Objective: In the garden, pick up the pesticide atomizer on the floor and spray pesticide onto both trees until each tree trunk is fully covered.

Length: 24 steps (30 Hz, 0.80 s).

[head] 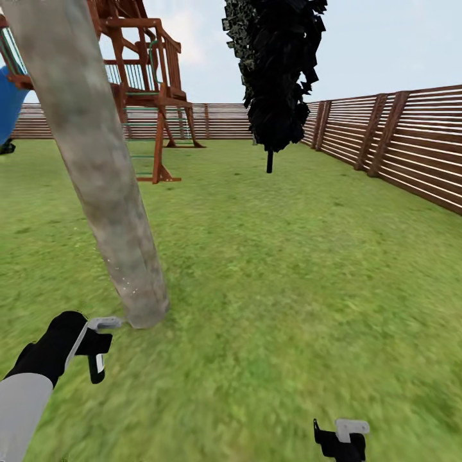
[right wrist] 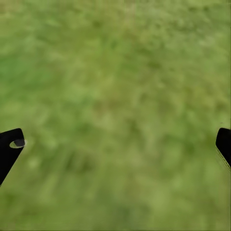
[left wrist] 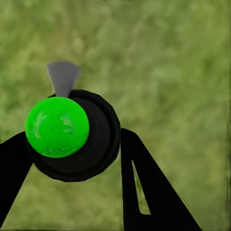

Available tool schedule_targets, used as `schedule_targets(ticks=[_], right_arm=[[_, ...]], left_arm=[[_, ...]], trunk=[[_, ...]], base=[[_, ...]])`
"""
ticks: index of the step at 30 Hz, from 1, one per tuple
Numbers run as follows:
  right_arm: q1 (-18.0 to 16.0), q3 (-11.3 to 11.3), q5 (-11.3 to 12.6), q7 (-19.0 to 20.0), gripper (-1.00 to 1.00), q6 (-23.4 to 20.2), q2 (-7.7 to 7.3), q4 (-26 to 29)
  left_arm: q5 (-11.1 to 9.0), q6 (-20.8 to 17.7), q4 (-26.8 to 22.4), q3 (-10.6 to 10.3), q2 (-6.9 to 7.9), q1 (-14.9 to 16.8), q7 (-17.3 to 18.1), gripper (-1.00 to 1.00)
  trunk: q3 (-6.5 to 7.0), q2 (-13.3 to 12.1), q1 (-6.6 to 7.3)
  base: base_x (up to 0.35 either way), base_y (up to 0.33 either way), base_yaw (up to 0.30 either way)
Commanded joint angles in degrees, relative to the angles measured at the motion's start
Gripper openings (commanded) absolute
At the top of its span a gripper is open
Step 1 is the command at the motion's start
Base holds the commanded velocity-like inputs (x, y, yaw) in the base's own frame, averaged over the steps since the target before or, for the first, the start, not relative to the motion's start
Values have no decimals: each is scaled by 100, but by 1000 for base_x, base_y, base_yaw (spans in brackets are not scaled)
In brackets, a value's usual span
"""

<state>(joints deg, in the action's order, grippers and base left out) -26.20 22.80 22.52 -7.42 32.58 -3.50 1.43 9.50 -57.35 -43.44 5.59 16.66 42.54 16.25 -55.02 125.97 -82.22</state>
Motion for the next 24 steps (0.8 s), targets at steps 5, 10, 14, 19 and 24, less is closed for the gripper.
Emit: schedule_targets(ticks=[5, 10, 14, 19, 24], right_arm=[[1, 50, 23, -31, 100, 2, -1, 6], [1, 50, 24, -31, 100, 2, -1, 6], [1, 50, 24, -31, 100, 2, -1, 6], [1, 51, 24, -29, 100, 2, -1, 6], [1, 52, 24, -31, 100, 2, -1, 6]], left_arm=[[57, -13, -3, 185, -12, 9, 53, -100], [53, -13, -7, 189, -13, 9, 53, -100], [57, -13, -2, 196, -13, 9, 53, -100], [61, -13, -1, 198, -13, 9, 53, -100], [68, -13, 2, 205, -13, 9, 56, -100]], trunk=[[-5, 2, 0], [-5, 2, 0], [-5, 2, 0], [-5, 2, 0], [-5, 2, 0]], base=[[157, -261, 152], [170, -252, 8], [177, -245, 0], [177, -244, 69], [206, -222, 223]])
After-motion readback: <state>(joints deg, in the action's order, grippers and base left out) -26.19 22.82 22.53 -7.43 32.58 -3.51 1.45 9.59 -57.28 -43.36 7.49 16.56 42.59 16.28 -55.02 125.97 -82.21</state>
